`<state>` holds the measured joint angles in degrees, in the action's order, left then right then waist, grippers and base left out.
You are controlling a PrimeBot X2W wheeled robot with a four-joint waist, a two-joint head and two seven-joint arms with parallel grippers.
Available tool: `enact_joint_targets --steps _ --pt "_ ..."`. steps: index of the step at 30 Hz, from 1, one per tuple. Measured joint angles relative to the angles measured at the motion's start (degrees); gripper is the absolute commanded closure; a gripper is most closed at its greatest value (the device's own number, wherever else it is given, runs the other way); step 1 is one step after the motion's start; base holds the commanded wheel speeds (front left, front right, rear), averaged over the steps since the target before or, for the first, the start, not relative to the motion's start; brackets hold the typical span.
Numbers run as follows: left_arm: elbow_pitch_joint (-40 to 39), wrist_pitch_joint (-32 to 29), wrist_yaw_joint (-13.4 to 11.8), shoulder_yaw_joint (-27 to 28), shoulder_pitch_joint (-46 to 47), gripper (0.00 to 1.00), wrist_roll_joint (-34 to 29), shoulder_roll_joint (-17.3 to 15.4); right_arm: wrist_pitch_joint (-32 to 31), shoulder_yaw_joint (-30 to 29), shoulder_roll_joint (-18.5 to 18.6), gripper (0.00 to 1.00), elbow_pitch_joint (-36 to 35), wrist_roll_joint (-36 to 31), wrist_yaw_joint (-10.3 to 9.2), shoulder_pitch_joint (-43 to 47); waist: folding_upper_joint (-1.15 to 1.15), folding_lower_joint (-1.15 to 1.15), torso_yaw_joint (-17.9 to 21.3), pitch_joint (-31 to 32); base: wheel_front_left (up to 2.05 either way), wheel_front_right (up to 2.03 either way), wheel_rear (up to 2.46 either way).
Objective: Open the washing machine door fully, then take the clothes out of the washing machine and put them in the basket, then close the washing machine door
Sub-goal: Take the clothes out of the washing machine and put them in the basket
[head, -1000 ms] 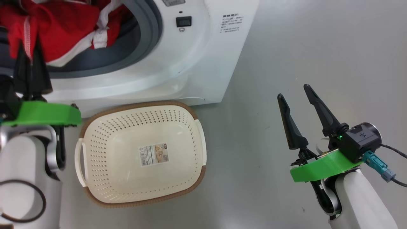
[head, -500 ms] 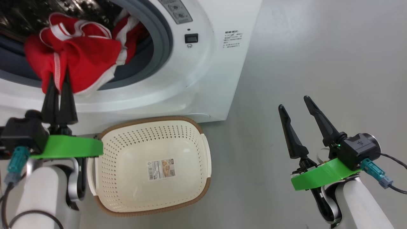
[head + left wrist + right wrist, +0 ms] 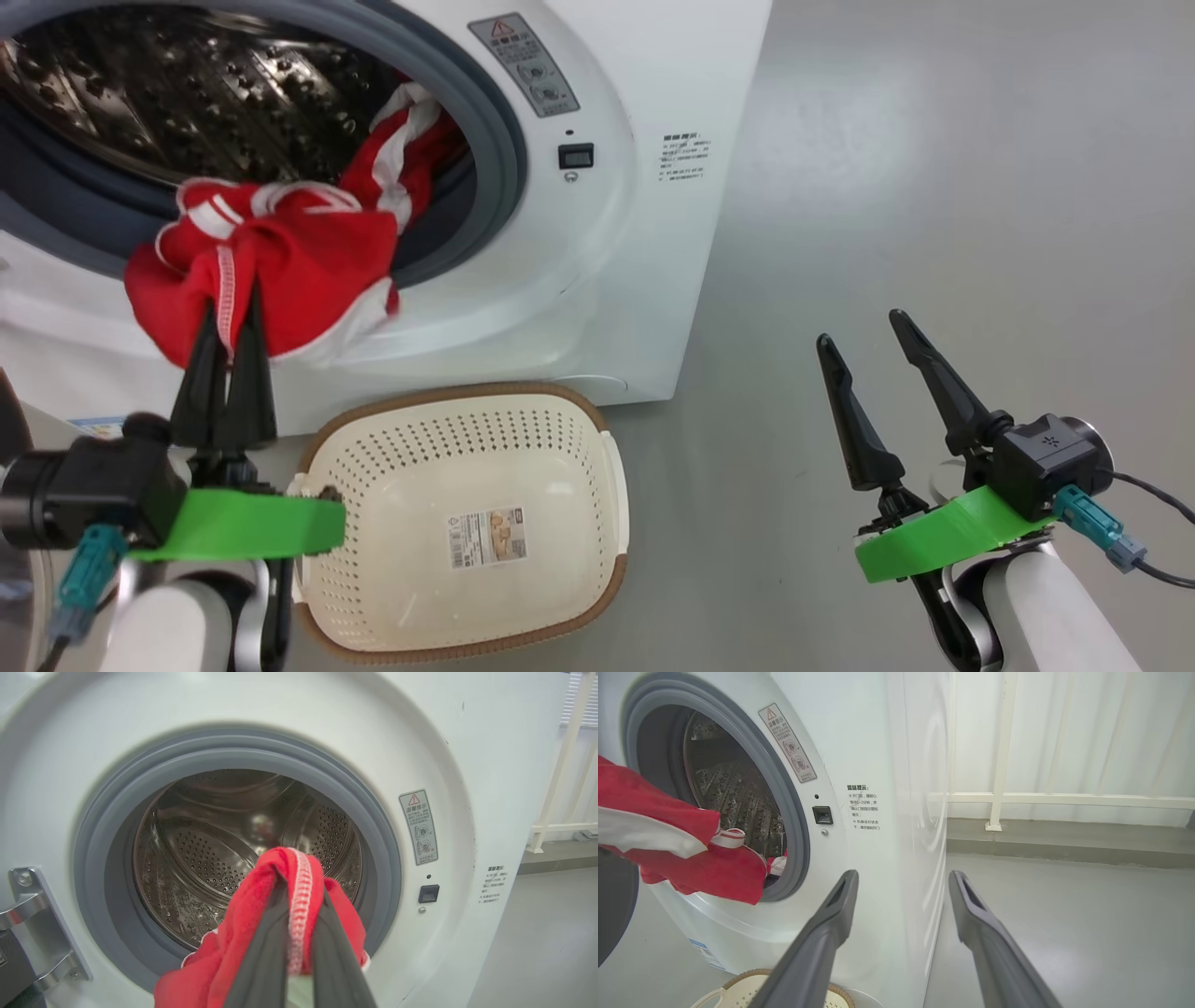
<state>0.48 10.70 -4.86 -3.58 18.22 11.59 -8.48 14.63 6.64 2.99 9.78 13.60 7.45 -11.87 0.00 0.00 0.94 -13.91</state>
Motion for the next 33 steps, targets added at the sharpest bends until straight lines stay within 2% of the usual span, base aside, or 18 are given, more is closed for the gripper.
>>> enact_joint_targets --steps 7,14,27,33 --pt "-4.8 -2.3 -0.4 -0.8 -3.6 1.00 0.5 0.2 0.0 0.0 0.0 0.00 0.0 0.0 0.00 1.2 0.00 0.00 0.2 0.9 0.00 0.00 0.00" --pt "-2.1 -3.6 -0.5 -2.3 -5.1 1.00 2.3 1.2 0.0 -0.1 0.0 0.00 -0.3 0.0 0.00 1.1 0.00 0.00 0.4 -0.9 0.00 0.00 0.00" --pt "14.7 -1.5 2.1 -4.6 -3.5 1.00 6.9 4.0 0.0 0.1 0.0 0.00 -0.5 0.0 0.00 -0.5 0.00 0.00 0.9 -4.2 0.00 0.00 0.00" --pt "26.8 0.6 4.4 -4.7 1.1 1.00 10.2 4.9 0.0 0.4 0.0 0.00 -0.6 0.0 0.00 -1.3 0.00 0.00 1.5 -6.0 0.00 0.00 0.00"
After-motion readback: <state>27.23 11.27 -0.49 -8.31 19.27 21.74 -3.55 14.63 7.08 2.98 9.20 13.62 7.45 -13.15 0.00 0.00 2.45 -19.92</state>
